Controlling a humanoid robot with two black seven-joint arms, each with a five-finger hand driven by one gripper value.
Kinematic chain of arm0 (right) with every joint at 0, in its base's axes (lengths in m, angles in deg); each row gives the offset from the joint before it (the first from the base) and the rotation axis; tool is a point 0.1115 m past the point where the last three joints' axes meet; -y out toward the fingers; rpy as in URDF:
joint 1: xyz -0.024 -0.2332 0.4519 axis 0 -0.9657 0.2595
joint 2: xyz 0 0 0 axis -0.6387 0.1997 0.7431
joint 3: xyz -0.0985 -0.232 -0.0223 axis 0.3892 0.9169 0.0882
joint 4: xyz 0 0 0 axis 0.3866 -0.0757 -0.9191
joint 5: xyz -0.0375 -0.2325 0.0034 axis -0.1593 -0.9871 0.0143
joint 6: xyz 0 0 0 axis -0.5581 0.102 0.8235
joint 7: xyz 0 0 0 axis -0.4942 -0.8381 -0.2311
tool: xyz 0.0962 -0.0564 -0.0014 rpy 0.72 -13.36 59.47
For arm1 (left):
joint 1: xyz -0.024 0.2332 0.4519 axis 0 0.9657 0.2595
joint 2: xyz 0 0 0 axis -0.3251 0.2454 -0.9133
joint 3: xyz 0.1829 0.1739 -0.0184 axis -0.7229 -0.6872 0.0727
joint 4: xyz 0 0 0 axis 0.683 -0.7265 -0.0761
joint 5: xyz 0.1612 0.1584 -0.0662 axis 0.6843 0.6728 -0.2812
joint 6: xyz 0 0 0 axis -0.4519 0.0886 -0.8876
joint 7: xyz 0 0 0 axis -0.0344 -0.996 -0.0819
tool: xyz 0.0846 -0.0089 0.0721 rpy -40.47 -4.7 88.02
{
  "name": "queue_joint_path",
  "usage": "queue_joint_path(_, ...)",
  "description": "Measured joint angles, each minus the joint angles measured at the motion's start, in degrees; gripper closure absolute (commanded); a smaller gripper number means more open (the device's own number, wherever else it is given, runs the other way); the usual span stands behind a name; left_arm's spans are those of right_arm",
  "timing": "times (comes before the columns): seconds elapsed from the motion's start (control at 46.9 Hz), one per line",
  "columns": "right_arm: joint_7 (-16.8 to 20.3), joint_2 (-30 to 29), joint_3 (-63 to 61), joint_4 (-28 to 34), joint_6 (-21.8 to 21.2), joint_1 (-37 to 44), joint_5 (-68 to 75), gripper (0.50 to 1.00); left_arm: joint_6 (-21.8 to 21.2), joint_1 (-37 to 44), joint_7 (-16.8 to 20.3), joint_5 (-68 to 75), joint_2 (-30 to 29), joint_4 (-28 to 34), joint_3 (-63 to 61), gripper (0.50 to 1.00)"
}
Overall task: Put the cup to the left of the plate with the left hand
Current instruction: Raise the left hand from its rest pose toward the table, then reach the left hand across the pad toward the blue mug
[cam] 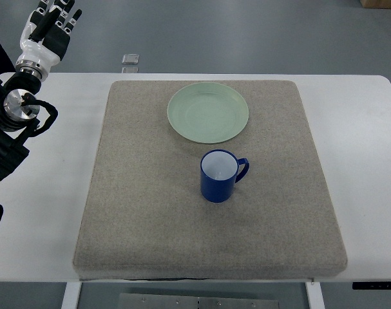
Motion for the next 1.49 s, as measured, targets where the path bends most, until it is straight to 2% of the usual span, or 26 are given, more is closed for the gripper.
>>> queue_joint_path(0.149,0.00,0.00,0.00,-0.01,0.00,0.02,0.00,0.566,1.17,-0.01,-0.36,0.10,-0.28,-1.44,-5.10,0.504)
queue_joint_path(0.405,0.00,0.00,0.00,-0.01,0.00,-0.02,0.00,0.566,7.62,-0.31,-0.46,1.23,-4.76,-6.43,-15.28,0.504)
queue_joint_path(0.661,0.00,0.00,0.00,0.00,0.00,-0.02,0.00,0.566,16.80,0.70,-0.43,12.89,-12.03,-16.63,-20.70,0.504)
queue_joint_path(0.746,0.00,0.00,0.00,0.00,0.00,-0.02,0.00,0.566,18.69,2.05,-0.39,18.65,-13.13,-19.55,-20.77,0.504)
queue_joint_path(0.938,0.00,0.00,0.00,0.00,0.00,0.00,0.00,0.566,20.53,4.31,-0.34,29.70,-13.25,-21.79,-20.75,0.504)
queue_joint_path(1.301,0.00,0.00,0.00,-0.04,0.00,0.00,0.00,0.566,20.61,8.07,-0.26,37.16,-12.21,-28.80,-23.16,0.504)
queue_joint_path(1.493,0.00,0.00,0.00,-0.01,0.00,-0.04,0.00,0.566,20.15,8.53,-0.25,40.10,-10.67,-29.54,-23.85,0.506)
